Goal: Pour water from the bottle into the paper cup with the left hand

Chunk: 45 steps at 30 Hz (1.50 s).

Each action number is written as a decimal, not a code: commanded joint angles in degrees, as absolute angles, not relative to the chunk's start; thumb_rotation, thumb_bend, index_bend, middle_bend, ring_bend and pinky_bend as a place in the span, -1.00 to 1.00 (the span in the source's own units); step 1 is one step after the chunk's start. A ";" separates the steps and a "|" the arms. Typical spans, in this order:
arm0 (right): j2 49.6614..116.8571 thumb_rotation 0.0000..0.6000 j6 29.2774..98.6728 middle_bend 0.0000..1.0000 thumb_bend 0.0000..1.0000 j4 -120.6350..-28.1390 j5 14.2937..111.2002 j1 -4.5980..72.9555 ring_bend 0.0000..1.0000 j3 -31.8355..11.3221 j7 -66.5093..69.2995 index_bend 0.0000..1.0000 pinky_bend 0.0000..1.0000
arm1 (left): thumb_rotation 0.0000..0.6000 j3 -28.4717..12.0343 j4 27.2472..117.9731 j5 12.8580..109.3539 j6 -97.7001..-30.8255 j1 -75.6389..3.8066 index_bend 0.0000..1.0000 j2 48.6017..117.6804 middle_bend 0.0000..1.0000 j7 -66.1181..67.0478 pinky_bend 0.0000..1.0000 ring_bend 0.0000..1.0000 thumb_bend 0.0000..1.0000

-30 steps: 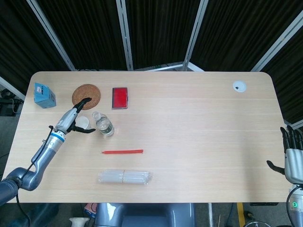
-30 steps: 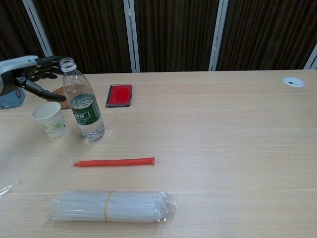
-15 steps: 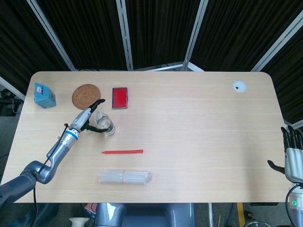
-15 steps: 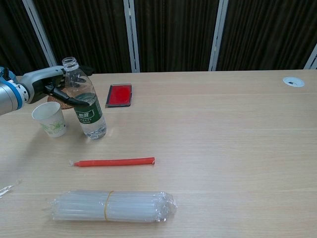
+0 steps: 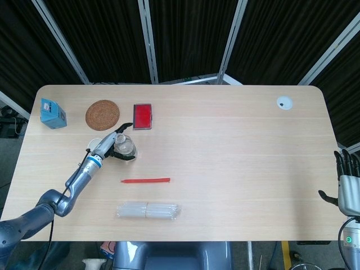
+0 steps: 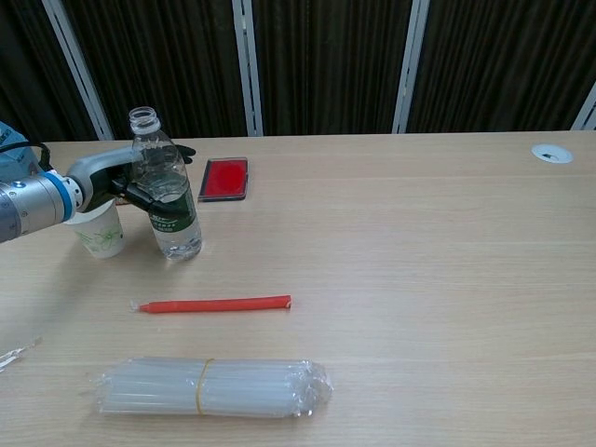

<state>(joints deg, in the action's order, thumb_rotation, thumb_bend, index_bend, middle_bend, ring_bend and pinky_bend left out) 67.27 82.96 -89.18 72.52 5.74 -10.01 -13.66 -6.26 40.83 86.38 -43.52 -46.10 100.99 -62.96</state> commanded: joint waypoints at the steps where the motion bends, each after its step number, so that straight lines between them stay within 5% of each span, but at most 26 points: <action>1: 67.35 1.00 82.86 -1.00 -1.00 -88.99 72.24 5.82 -1.00 -10.12 -13.82 -1.00 -1.00 | 1.00 -5.92 39.28 86.50 -42.88 -46.91 -0.97 102.34 -1.00 -64.05 -0.94 -1.00 -1.00; 5: 67.44 1.00 82.50 -1.00 -1.00 -88.77 71.79 5.98 -1.00 -10.22 -13.88 -1.00 -1.00 | 1.00 -6.01 37.68 86.28 -43.20 -47.25 -0.51 103.77 -0.78 -65.82 -0.75 -0.91 -0.92; 9: 67.53 1.00 82.13 -1.00 -1.00 -88.48 71.40 6.15 -1.00 -10.31 -13.88 -1.00 -1.00 | 1.00 -6.85 36.44 85.37 -44.15 -47.17 -0.03 105.15 -0.33 -68.74 -0.51 -0.58 -0.42; 12: 67.62 1.00 81.85 -1.00 -1.00 -88.27 71.13 6.27 -1.00 -10.34 -13.90 -1.00 -1.00 | 1.00 -7.07 35.69 85.02 -44.16 -47.30 0.14 105.69 -0.18 -70.47 -0.42 -0.46 -0.18; 24: 67.70 1.00 81.58 -1.00 -1.00 -88.11 70.62 6.34 -1.00 -10.29 -13.86 -1.00 -1.00 | 1.00 -8.30 38.51 84.57 -46.71 -47.63 0.26 103.94 -0.09 -74.44 -0.35 -0.38 -0.10; 36: 67.15 1.00 81.65 -1.00 -1.00 -88.84 71.11 6.09 -1.00 -9.88 -12.83 -1.00 -1.00 | 1.00 -10.02 57.06 83.78 -53.03 -44.44 0.26 85.99 -0.08 -70.61 -0.34 -0.37 -0.10; 45: 67.21 1.00 81.98 -1.00 -1.00 -89.66 72.43 6.12 -1.00 -9.16 -13.25 -1.00 -1.00 | 1.00 -6.73 56.60 82.65 -52.04 -39.73 0.26 78.25 -0.08 -67.36 -0.34 -0.37 -0.10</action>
